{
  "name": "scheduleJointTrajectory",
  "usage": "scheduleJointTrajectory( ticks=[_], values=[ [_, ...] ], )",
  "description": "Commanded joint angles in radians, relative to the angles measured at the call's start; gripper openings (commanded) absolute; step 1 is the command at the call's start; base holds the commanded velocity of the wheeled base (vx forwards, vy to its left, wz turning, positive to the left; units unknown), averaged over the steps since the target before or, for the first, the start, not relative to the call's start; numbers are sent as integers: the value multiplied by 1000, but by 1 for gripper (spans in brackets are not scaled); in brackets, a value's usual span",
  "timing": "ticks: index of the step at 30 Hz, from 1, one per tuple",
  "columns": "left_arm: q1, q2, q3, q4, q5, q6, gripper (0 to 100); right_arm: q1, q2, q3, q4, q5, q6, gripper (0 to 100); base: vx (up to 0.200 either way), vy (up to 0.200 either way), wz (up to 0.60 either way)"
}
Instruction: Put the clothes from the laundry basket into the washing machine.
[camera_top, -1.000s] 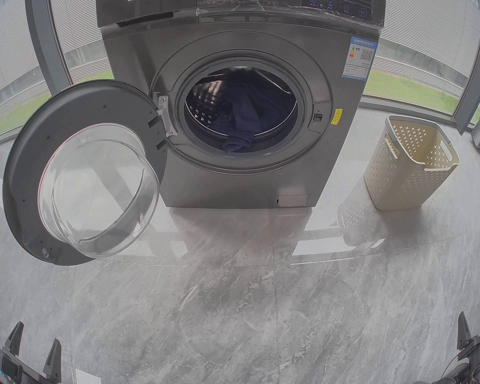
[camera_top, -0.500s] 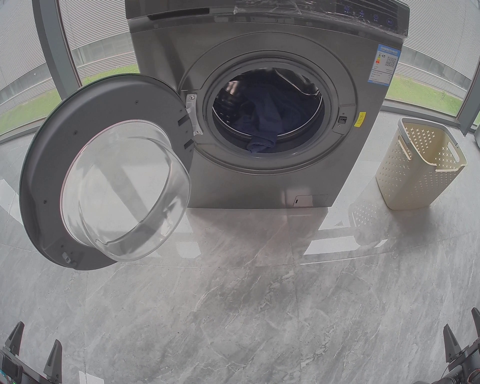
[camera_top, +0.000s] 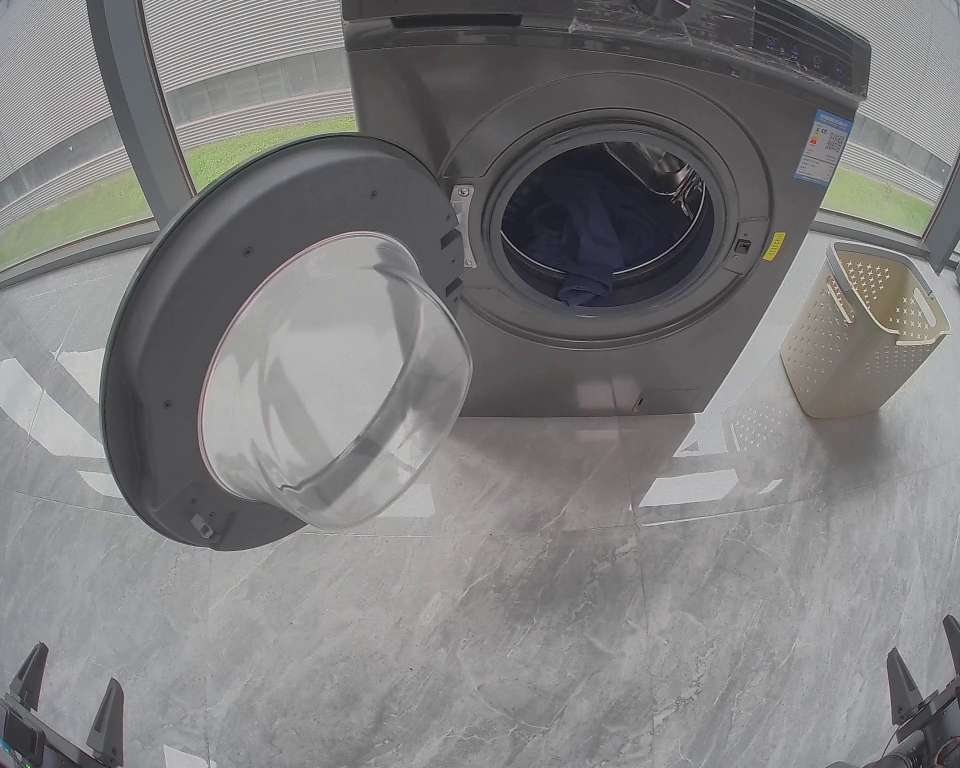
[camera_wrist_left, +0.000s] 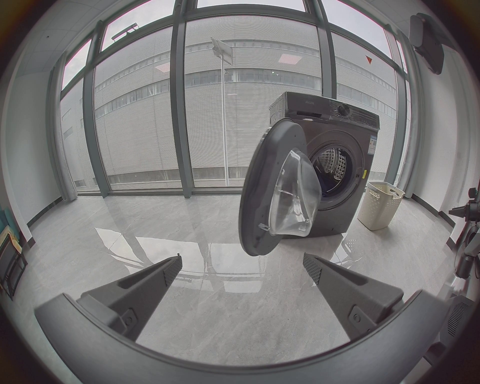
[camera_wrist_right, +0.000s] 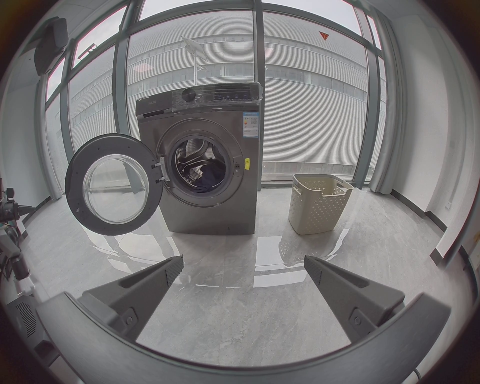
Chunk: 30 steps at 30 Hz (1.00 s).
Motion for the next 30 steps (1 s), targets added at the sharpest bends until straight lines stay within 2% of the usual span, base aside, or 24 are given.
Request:
scheduleJointTrajectory(
  ticks=[1, 4, 6, 8, 11, 17, 21, 25, 30],
  values=[
    [0, -7, 18, -2, -1, 1, 100, 0, -13, 6, 0, 0, 0, 100, 0, 0, 0],
    [3, -7, 18, -6, 1, 17, 100, -1, -12, 8, 0, 0, 0, 100, 0, 0, 0],
    [9, 11, -82, -69, 1, 5, 100, -1, -13, 6, 0, 1, 0, 100, 0, 0, 0],
    [-3, 79, -202, -62, -12, -3, 100, -1, -13, 6, 1, 1, 0, 100, 0, 0, 0],
    [-25, 250, -262, -52, -58, -1, 100, -1, -12, 6, 0, 1, -2, 100, 0, 0, 0],
    [-54, 539, -326, -164, -156, -9, 100, 0, -13, 8, 0, 0, 2, 100, 0, 0, 0],
    [-60, 734, -377, -235, -228, -29, 100, 0, -13, 8, 0, 0, 2, 100, 0, 0, 0],
    [-58, 861, -416, -315, -259, -29, 100, 0, -13, 8, 0, 0, 0, 100, 0, 0, 0],
    [-64, 991, -470, -413, -263, -26, 100, 0, -13, 6, 0, 0, 2, 100, 0, 0, 0]
  ],
)
